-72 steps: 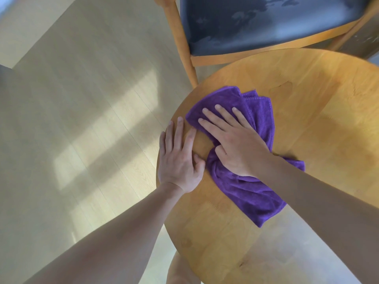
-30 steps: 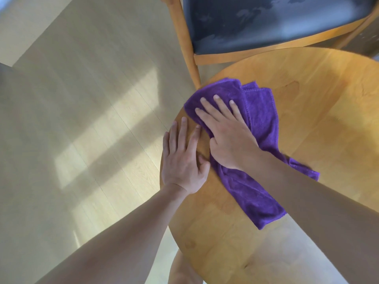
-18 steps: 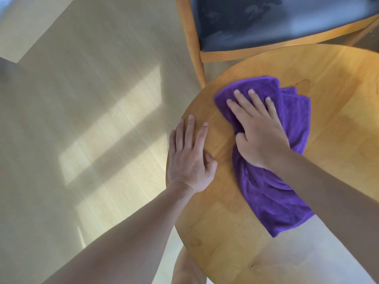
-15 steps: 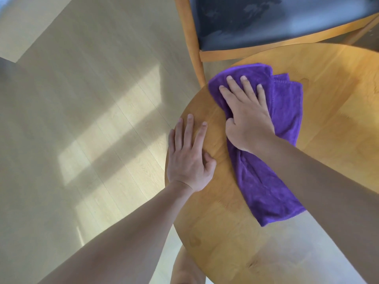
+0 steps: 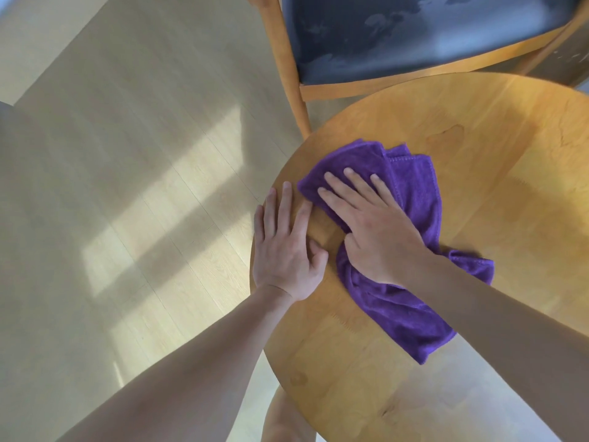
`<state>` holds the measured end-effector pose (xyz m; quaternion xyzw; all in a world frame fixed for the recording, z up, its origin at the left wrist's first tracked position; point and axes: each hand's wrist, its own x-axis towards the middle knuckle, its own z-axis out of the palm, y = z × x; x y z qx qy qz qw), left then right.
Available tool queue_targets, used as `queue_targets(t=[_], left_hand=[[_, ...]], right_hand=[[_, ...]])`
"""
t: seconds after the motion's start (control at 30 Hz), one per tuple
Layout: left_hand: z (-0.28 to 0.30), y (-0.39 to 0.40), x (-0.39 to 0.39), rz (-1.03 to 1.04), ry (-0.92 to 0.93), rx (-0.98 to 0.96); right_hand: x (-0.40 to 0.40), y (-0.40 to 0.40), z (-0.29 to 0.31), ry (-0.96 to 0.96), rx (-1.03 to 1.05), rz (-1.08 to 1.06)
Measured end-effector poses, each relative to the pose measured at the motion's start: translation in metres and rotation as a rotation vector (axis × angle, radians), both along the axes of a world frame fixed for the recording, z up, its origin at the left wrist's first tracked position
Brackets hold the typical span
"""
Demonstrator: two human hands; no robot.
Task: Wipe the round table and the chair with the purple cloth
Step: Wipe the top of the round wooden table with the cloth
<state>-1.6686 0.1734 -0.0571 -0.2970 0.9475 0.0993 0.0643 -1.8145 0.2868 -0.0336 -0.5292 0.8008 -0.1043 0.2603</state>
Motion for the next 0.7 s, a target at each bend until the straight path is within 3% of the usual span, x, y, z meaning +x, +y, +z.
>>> queue_targets(t=[0.3,0.57,0.7], left_hand=[[-0.002,0.0,0.001,0.001,-0.02,-0.026],[-0.001,0.0,0.002,0.0,-0.005,-0.02],[-0.001,0.0,0.001,0.006,0.003,-0.005]], right_hand=[[-0.019,-0.073,-0.001,0.041,0.014,-0.249],[0.001,-0.035,-0.005,-0.03,-0.103,-0.075],[-0.014,-0.004,-0.005,-0.063,-0.065,0.028]])
